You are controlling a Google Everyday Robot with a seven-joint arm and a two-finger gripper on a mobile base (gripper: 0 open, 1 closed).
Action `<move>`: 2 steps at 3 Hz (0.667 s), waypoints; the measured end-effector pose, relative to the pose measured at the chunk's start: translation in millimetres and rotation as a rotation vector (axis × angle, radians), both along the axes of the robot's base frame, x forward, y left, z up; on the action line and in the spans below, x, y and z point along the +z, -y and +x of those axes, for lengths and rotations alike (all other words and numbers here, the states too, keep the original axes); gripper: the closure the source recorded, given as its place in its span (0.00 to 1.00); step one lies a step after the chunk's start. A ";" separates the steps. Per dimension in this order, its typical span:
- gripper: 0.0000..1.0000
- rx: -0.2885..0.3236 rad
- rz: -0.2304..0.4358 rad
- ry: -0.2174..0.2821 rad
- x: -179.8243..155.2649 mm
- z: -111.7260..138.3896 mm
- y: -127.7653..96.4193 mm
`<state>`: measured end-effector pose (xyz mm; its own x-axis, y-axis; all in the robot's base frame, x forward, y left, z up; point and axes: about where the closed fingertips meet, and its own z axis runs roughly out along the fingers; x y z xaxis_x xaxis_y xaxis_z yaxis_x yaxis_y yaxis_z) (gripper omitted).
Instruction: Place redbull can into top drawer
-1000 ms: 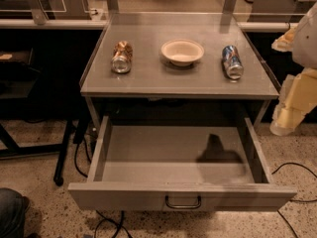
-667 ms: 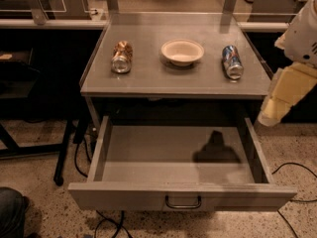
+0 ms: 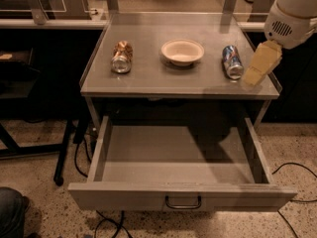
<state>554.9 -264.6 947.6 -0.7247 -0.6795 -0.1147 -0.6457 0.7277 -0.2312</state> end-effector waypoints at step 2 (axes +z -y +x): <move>0.00 -0.073 0.028 0.001 -3.4 8.8 5.7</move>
Offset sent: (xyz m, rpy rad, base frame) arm 0.0144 -0.0207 -0.0111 0.0772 0.0464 -0.2402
